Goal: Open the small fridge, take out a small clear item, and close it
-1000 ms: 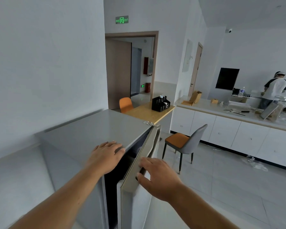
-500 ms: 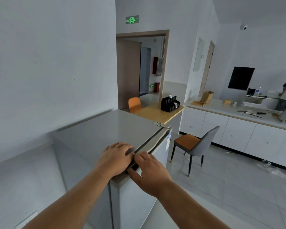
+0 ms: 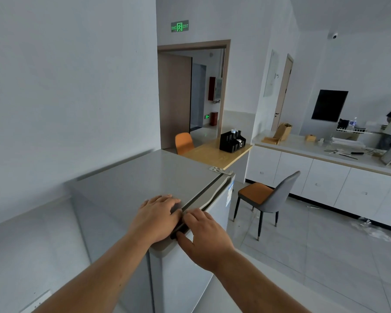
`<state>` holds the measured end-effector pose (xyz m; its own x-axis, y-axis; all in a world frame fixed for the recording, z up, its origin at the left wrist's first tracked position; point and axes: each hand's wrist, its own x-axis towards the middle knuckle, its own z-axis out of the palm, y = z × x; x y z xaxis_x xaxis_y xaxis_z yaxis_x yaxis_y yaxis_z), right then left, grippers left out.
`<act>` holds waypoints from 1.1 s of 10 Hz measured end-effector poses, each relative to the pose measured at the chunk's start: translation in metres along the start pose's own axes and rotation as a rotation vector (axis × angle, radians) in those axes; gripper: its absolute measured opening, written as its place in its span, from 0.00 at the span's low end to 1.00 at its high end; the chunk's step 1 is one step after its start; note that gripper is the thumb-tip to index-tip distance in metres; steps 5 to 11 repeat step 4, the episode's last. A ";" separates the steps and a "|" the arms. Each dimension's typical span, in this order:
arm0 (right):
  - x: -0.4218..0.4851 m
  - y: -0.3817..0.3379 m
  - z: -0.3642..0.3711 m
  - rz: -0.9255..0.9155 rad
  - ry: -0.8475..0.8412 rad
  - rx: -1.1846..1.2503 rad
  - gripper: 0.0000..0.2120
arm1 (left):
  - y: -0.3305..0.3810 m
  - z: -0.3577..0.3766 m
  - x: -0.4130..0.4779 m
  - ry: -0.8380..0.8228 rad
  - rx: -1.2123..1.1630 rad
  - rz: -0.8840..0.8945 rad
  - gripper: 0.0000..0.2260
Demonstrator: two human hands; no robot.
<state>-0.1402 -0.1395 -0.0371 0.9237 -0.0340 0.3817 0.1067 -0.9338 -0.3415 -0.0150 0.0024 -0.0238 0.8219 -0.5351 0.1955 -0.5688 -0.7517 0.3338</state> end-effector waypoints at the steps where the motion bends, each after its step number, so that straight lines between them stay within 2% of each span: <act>1: -0.001 -0.001 -0.003 0.002 -0.018 0.005 0.19 | 0.002 -0.001 -0.003 0.016 0.005 0.001 0.24; 2: 0.000 0.003 -0.011 -0.009 -0.049 -0.008 0.21 | 0.007 -0.003 -0.007 0.054 -0.006 0.018 0.23; 3: 0.001 0.009 -0.026 0.009 -0.004 -0.072 0.26 | 0.015 -0.011 -0.013 0.127 0.059 0.108 0.27; 4: 0.001 0.021 -0.044 0.062 0.071 -0.107 0.33 | 0.031 -0.014 -0.020 0.130 0.100 0.182 0.35; 11: 0.001 0.021 -0.044 0.062 0.071 -0.107 0.33 | 0.031 -0.014 -0.020 0.130 0.100 0.182 0.35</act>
